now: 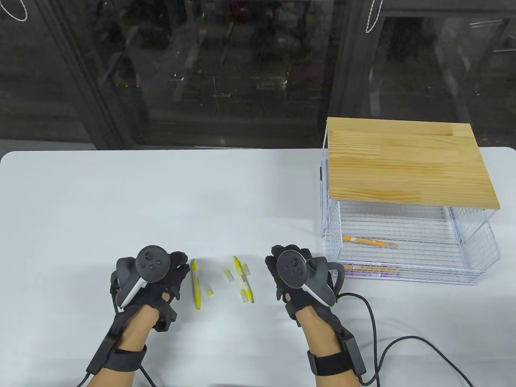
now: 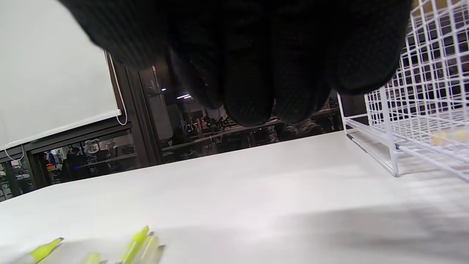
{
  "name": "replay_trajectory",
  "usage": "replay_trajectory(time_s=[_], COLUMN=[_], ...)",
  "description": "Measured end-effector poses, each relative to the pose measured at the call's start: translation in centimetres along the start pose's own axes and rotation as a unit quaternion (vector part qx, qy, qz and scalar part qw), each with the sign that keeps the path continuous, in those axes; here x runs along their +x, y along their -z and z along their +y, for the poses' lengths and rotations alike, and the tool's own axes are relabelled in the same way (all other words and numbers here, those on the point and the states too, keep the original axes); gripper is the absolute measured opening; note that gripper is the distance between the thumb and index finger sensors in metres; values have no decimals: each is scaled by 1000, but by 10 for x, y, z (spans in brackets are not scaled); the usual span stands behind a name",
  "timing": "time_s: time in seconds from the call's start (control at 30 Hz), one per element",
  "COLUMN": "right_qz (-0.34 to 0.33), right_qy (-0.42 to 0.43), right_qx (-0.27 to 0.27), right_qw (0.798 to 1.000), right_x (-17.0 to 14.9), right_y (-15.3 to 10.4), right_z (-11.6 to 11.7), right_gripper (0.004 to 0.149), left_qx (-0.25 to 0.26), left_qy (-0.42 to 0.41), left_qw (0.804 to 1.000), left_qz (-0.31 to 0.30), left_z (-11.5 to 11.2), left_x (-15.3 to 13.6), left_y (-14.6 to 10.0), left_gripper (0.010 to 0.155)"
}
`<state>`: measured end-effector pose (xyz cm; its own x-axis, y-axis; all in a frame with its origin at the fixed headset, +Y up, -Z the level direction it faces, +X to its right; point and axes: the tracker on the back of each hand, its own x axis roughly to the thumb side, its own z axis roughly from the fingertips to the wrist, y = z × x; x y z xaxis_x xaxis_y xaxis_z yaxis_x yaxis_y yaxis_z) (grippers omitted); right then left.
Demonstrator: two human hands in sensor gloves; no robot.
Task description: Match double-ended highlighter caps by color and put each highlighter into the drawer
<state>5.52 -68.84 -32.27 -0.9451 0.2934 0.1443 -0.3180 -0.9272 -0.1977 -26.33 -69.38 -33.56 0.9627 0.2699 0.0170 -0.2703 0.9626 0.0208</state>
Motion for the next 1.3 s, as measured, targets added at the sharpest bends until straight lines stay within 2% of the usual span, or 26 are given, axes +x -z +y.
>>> replay_trajectory(time_s=[0.2,0.4,0.63,1.3], right_qz=[-2,-2,3,5], right_qy=[-1,-2,-2,-6], right_qx=[26,34,43,46], right_qw=[1000,999,999,999], right_x=[0,1,-1,-2], right_y=[-3,-3,-3,-3], right_z=[8,10,10,10], right_gripper=[48,48,48,48], left_qx=[-49,-52,-54,-90], left_qy=[65,139,177,150], left_qw=[997,988,981,980], left_qz=[14,50,64,96], left_z=[-22,-35,-48,-46], left_x=[13,18,21,10], left_y=[8,15,20,23], left_gripper=[47,51,52,45])
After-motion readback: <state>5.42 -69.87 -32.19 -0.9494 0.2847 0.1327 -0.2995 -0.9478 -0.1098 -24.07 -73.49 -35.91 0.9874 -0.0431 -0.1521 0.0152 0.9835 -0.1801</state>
